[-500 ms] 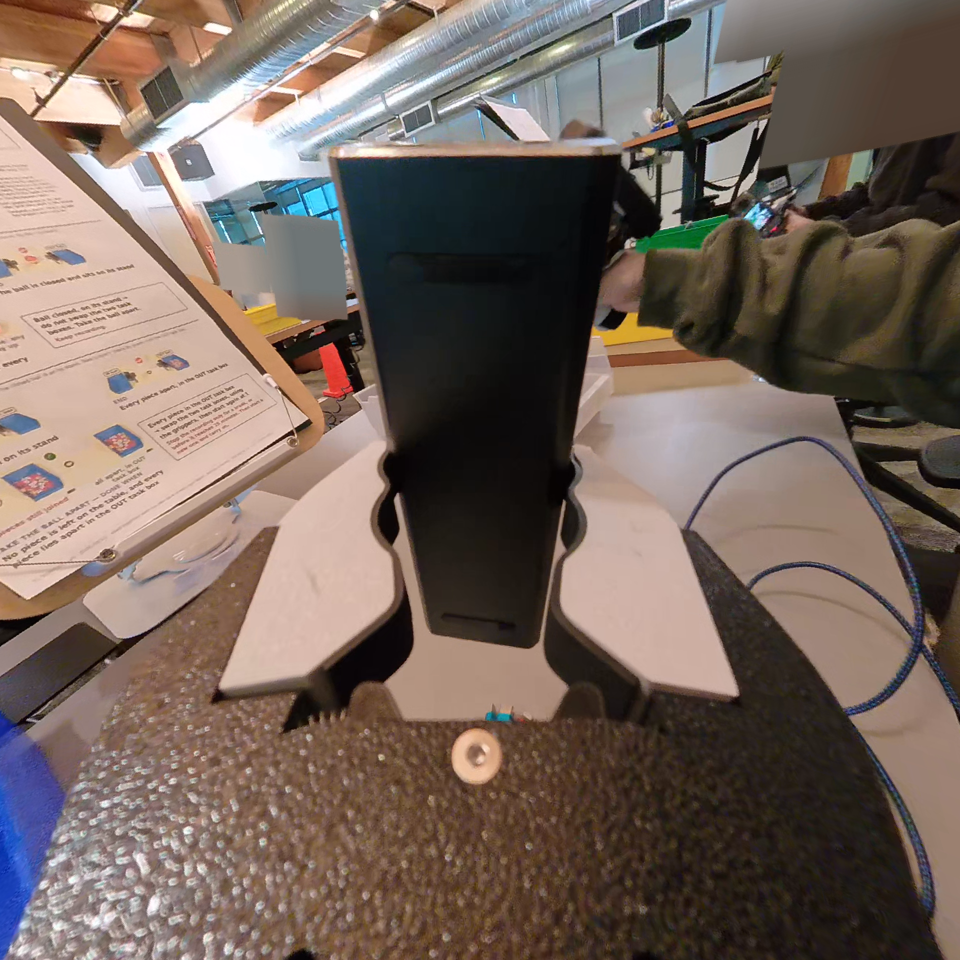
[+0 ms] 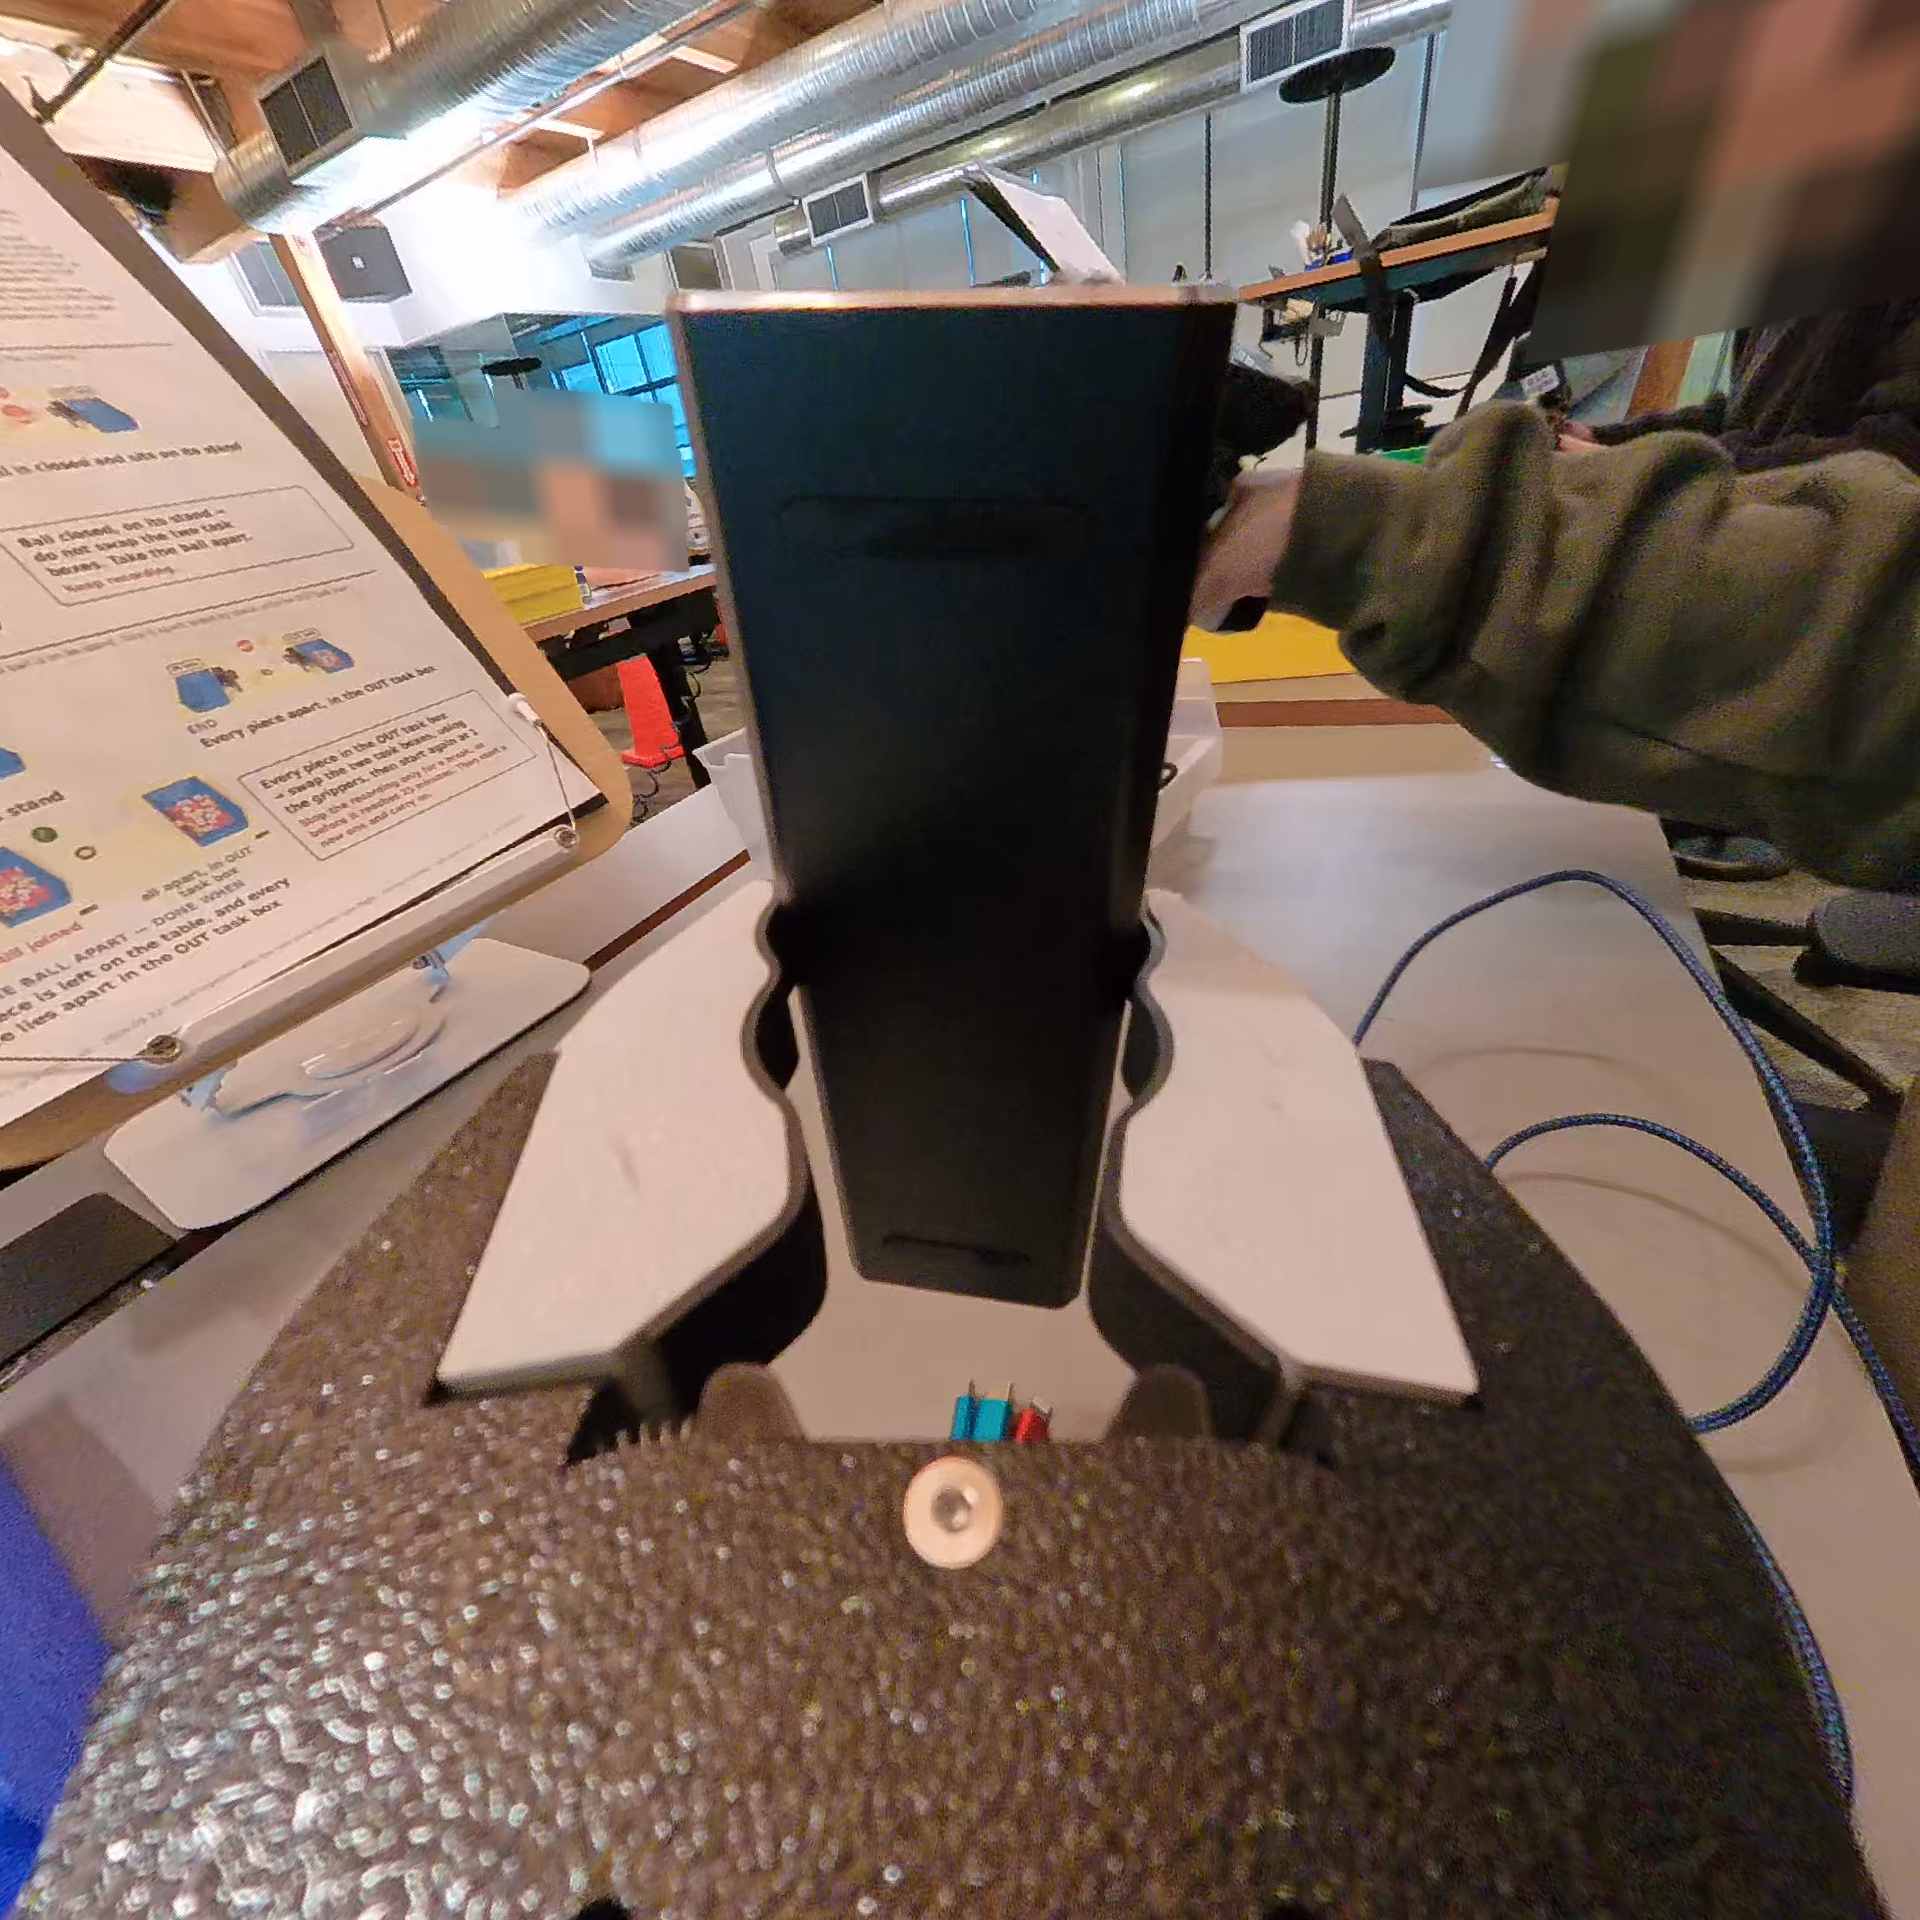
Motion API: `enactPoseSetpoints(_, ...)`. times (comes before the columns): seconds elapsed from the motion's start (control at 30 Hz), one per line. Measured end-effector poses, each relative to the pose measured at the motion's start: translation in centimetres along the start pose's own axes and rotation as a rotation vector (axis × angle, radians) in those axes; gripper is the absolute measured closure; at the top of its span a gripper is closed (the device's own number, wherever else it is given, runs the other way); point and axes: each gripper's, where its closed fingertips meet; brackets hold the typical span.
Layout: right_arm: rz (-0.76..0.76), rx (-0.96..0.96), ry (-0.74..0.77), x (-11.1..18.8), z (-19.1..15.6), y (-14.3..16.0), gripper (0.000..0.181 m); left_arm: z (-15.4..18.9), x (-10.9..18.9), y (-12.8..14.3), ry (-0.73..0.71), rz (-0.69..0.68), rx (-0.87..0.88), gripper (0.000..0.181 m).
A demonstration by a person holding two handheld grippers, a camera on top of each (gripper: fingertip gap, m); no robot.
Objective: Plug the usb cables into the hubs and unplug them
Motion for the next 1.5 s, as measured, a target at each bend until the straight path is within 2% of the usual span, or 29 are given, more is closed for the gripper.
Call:
enactPoseSetpoints(0.1, 0.271, -0.100, -0.271, 2.4, -8.5, -5.4, 0.108, 0.5, -0.3, 0.3, 0.033, 0.011, 0.035, 0.121)
enactPoseSetpoints(0.17, 0.438, -0.087, -0.443, 3.9, -15.2, -8.3, 0.111, 1.1, -0.8, 0.6, 0.065, 0.027, 0.062, 0.121)
enactPoseSetpoints(0.2, 0.502, -0.068, -0.476, 4.3, -17.8, -9.2, 0.119, 1.6, -1.1, 0.7, 0.086, 0.038, 0.080, 0.121)
enactPoseSetpoints(0.27, 0.601, -0.071, -0.505, 4.5, -21.3, -10.5, 0.128, 2.7, -1.7, 0.6, 0.140, 0.071, 0.113, 0.121)
enactPoseSetpoints(0.37, 0.689, -0.135, -0.577, 4.9, -24.0, -11.3, 0.139, 4.7, -2.4, 0.5, 0.225, 0.083, 0.107, 0.121)
enactPoseSetpoints(0.47, 0.738, -0.188, -0.737, 6.2, -25.5, -11.6, 0.148, 6.3, -2.9, 0.9, 0.293, 0.058, 0.086, 0.121)
enactPoseSetpoints(0.57, 0.779, -0.143, -0.703, 6.3, -25.2, -11.3, 0.154, 7.5, -3.3, 1.3, 0.346, 0.043, 0.087, 0.121)
enactPoseSetpoints(0.7, 0.746, -0.092, -0.738, 6.0, -25.9, -10.5, 0.168, 8.2, -3.8, 1.9, 0.366, 0.020, 0.085, 0.121)
enactPoseSetpoints(1.0, 0.748, 0.025, -0.653, 4.9, -26.3, -10.5, 0.167, 8.1, -3.9, 2.5, 0.351, 0.000, 0.079, 0.121)
enactPoseSetpoints(1.37, 0.810, -0.054, -0.717, 5.8, -26.2, -11.0, 0.167, 8.2, -3.8, 1.8, 0.359, 0.044, 0.096, 0.121)
enactPoseSetpoints(1.5, 0.794, -0.118, -0.694, 5.5, -25.7, -11.2, 0.165, 7.9, -4.2, 1.5, 0.310, 0.041, 0.017, 0.121)
Point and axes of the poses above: each gripper's, where its closed fingertips meet, x back along the fingers, y out of its underside, z = x × y across the jaws, and after that the axes turned 10 degrees about z, right-handed
